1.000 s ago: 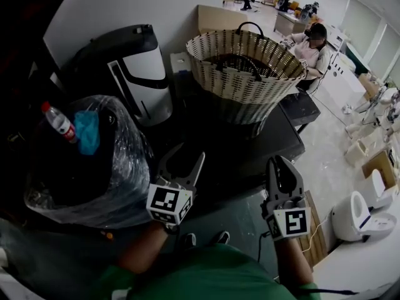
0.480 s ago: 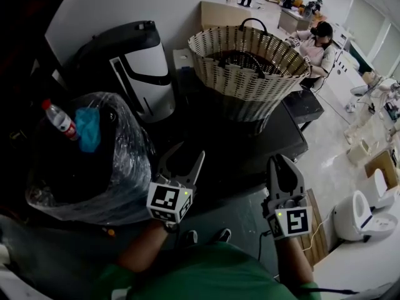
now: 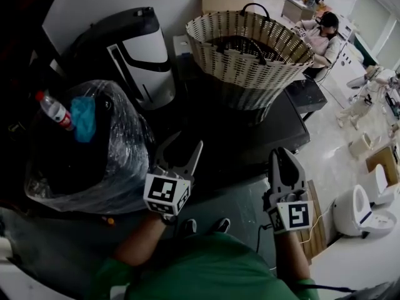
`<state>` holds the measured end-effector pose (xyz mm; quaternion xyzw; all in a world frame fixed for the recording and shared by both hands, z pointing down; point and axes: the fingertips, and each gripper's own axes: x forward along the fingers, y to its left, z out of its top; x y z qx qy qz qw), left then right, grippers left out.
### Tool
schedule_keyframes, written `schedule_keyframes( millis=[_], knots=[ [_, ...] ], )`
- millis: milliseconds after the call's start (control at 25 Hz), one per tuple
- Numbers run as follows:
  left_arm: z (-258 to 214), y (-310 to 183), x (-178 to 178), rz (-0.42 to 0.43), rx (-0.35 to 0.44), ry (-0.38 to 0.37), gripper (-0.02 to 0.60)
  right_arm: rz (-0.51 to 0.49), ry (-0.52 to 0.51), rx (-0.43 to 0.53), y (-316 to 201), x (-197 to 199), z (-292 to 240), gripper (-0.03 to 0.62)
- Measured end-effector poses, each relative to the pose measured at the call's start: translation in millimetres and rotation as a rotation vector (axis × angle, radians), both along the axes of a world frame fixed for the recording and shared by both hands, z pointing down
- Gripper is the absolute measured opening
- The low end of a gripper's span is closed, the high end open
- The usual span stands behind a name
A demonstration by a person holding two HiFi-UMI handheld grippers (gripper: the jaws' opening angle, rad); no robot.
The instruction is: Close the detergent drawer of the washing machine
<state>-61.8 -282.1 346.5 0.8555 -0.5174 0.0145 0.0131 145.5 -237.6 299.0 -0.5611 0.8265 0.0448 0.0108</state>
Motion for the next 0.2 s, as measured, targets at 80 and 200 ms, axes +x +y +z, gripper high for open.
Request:
schedule_keyframes(
  millis=[80,200],
  knots=[
    [1.8,-1.0,2.7,-0.005,-0.006,-0.010,0.199,0.003,-0.007,0.002,-1.6,3.8,0.5,0.072],
    [2.7,-3.6,8.2,-0.009,-0.011,-0.025,0.199,0.002,-0.016,0.004,-4.1,8.9,0.8,0.071]
  ],
)
